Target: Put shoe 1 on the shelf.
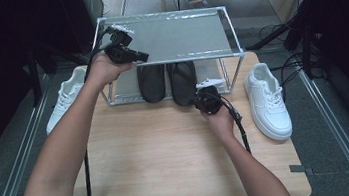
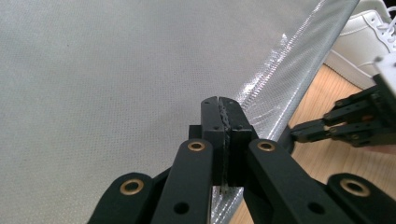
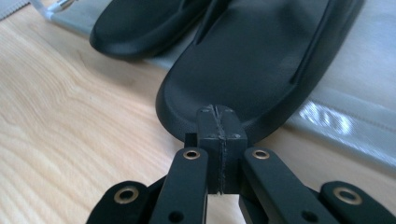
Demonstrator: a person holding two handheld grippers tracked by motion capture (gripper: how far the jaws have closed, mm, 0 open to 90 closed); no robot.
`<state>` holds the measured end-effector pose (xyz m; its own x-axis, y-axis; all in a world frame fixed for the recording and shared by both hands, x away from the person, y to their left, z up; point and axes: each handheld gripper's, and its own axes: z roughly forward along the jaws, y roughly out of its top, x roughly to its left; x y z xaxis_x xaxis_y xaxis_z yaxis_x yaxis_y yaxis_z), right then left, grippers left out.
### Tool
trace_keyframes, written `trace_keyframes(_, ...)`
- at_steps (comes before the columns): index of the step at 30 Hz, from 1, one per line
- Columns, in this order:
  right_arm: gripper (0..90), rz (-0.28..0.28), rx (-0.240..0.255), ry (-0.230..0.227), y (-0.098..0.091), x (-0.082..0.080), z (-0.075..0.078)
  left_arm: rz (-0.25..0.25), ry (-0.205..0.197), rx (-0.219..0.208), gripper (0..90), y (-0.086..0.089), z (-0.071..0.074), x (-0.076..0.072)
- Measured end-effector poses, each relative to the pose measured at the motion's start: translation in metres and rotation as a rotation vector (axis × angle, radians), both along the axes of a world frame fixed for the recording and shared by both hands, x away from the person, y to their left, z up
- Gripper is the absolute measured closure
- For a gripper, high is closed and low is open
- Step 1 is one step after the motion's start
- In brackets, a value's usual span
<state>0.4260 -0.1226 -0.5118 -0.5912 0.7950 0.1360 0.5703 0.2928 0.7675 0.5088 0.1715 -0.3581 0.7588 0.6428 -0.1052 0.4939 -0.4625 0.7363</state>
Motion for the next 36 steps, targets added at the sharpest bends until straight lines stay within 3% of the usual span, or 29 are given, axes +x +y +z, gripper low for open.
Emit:
trace_keyframes(7, 90.0, 0.009, -0.004, 0.001, 0.020, 0.013, 0.000, 0.004, -0.002, -0.009, 90.0, 0.000, -0.001, 0.000)
trace_keyframes(14, 90.0, -0.005, 0.051, 0.008, 0.026, 0.020, -0.005, 0.005, -0.005, -0.014, 90.0, 0.001, -0.001, -0.001)
trace_keyframes(18, 90.0, -0.002, 0.047, 0.020, 0.026, 0.017, -0.004, 0.006, -0.013, -0.018, 90.0, 0.001, -0.001, -0.002)
trace_keyframes(23, 88.3, 0.035, 0.030, 0.001, 0.024, 0.004, 0.007, 0.017, -0.006, -0.018, 88.3, 0.002, 0.000, -0.001)
trace_keyframes(26, 86.4, 0.049, 0.052, -0.001, 0.020, -0.005, 0.014, 0.025, 0.007, -0.038, 82.2, 0.004, 0.002, -0.002)
trace_keyframes(28, 84.0, 0.066, 0.066, -0.009, 0.017, -0.012, 0.019, 0.022, 0.034, -0.067, 72.1, 0.007, 0.003, -0.003)
trace_keyframes(30, 80.5, 0.088, 0.074, -0.016, 0.014, -0.020, 0.024, 0.031, 0.030, -0.077, 64.3, 0.009, 0.005, -0.007)
trace_keyframes(32, 73.9, 0.104, 0.095, -0.016, 0.007, -0.030, 0.029, 0.010, 0.032, -0.082, 59.5, 0.011, 0.007, -0.014)
trace_keyframes(35, 63.7, 0.105, 0.134, 0.010, -0.002, -0.040, 0.033, -0.012, 0.018, -0.050, 51.9, 0.012, 0.009, -0.027)
trace_keyframes(36, 61.4, 0.107, 0.143, 0.010, -0.005, -0.044, 0.034, -0.013, 0.014, -0.071, 49.8, 0.013, 0.010, -0.036)
